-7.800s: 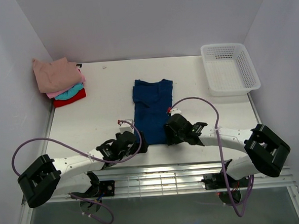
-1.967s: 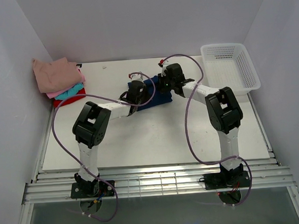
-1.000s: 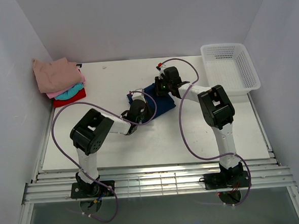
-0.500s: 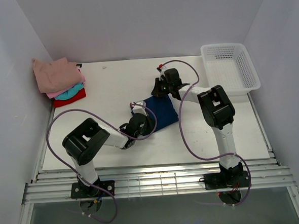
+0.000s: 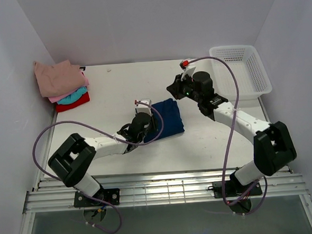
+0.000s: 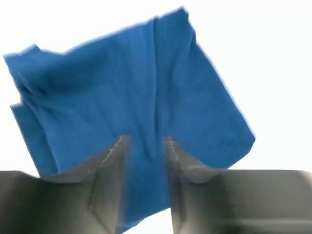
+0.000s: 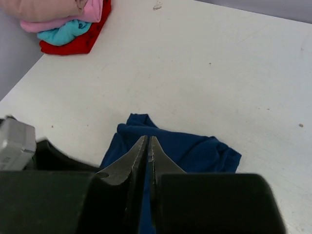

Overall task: Fold and stack the t-shirts
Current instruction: Fold the tshirt

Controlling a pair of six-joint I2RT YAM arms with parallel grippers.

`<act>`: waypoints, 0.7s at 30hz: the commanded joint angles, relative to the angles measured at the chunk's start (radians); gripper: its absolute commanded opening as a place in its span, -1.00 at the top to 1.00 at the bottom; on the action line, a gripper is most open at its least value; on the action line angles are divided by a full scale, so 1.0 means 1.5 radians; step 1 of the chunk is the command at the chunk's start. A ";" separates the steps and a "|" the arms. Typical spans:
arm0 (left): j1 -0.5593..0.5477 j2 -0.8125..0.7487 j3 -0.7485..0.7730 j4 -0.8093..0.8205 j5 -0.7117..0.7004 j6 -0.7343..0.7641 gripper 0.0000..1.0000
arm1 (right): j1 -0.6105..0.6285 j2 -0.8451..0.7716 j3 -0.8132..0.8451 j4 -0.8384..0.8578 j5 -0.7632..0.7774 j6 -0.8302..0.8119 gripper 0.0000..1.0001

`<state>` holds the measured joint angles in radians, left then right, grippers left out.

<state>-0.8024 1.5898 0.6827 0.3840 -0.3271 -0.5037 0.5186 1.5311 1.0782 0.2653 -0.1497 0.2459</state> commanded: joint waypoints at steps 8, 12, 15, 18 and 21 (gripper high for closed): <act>0.004 -0.191 -0.009 -0.105 -0.129 0.047 -0.96 | 0.047 -0.005 -0.146 -0.038 0.047 0.023 0.84; 0.008 -0.211 -0.040 -0.120 -0.104 0.032 -0.96 | 0.058 0.046 -0.149 -0.034 0.053 0.028 0.84; 0.018 -0.222 -0.065 -0.113 -0.049 0.026 -0.96 | 0.059 0.087 -0.146 -0.032 0.061 0.027 0.84; 0.055 -0.220 -0.100 -0.071 0.042 0.037 -0.96 | 0.062 0.124 -0.141 -0.041 0.063 0.031 0.85; 0.100 -0.210 -0.137 -0.031 0.089 0.035 -0.96 | 0.071 0.146 -0.146 -0.041 0.065 0.037 0.85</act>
<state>-0.7036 1.2961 0.5220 0.2695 -0.3222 -0.4522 0.6098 1.7267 0.8532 0.1925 -0.0734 0.2886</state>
